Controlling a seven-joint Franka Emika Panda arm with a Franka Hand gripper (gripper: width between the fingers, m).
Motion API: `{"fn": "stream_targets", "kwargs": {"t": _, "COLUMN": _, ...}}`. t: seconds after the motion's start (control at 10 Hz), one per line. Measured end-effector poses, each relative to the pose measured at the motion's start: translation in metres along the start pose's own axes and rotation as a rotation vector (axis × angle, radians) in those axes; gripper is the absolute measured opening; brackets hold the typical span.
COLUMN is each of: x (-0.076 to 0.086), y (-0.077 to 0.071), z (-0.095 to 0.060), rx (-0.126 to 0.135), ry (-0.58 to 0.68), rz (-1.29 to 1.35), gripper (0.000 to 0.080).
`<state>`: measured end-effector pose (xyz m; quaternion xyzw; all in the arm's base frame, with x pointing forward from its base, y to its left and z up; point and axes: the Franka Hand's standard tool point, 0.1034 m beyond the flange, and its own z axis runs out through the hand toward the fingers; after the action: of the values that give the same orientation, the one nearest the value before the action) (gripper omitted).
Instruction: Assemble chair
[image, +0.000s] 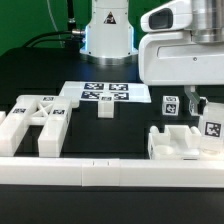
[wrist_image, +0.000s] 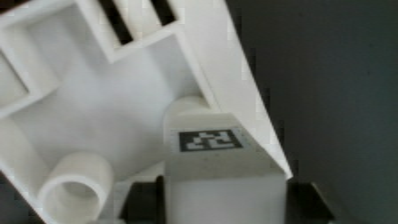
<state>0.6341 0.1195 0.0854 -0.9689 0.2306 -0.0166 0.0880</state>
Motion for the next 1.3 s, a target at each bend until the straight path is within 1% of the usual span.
{"fn": "stream_targets", "kwargs": {"t": 0.1, "x": 0.0001, "y": -0.0001, "z": 0.0001, "rx": 0.0, "ry": 0.0, "rz": 0.032, "gripper": 0.0291}}
{"fn": "stream_targets", "kwargs": {"t": 0.4, "x": 0.0004, "y": -0.0002, "z": 0.0004, "rx": 0.013, "ry": -0.001, "rz": 0.231, "gripper": 0.0291}}
{"fn": "stream_targets", "kwargs": {"t": 0.5, "x": 0.0003, "y": 0.0007, "z": 0.0007, "rx": 0.033, "ry": 0.013, "rz": 0.387, "gripper": 0.0291}}
{"fn": "stream_targets", "kwargs": {"t": 0.8, "x": -0.0006, "y": -0.0008, "z": 0.0012, "rx": 0.049, "ry": 0.005, "rz": 0.681, "gripper": 0.0291}}
{"fn": "stream_targets", "kwargs": {"t": 0.9, "x": -0.0006, "y": -0.0009, "z": 0.0012, "rx": 0.052, "ry": 0.002, "rz": 0.711, "gripper": 0.0291}}
{"fn": "stream_targets", "kwargs": {"t": 1.0, "x": -0.0014, "y": -0.0016, "z": 0.0019, "rx": 0.054, "ry": -0.002, "rz": 0.735, "gripper": 0.0401}}
{"fn": "stream_targets", "kwargs": {"t": 1.1, "x": -0.0016, "y": -0.0015, "z": 0.002, "rx": 0.049, "ry": -0.003, "rz": 0.681, "gripper": 0.0401}}
{"fn": "stream_targets", "kwargs": {"t": 1.2, "x": -0.0014, "y": -0.0021, "z": 0.0017, "rx": 0.05, "ry": -0.006, "rz": 0.657, "gripper": 0.0562}}
{"fn": "stream_targets", "kwargs": {"t": 1.3, "x": -0.002, "y": -0.0023, "z": 0.0024, "rx": 0.049, "ry": -0.007, "rz": 0.656, "gripper": 0.063}}
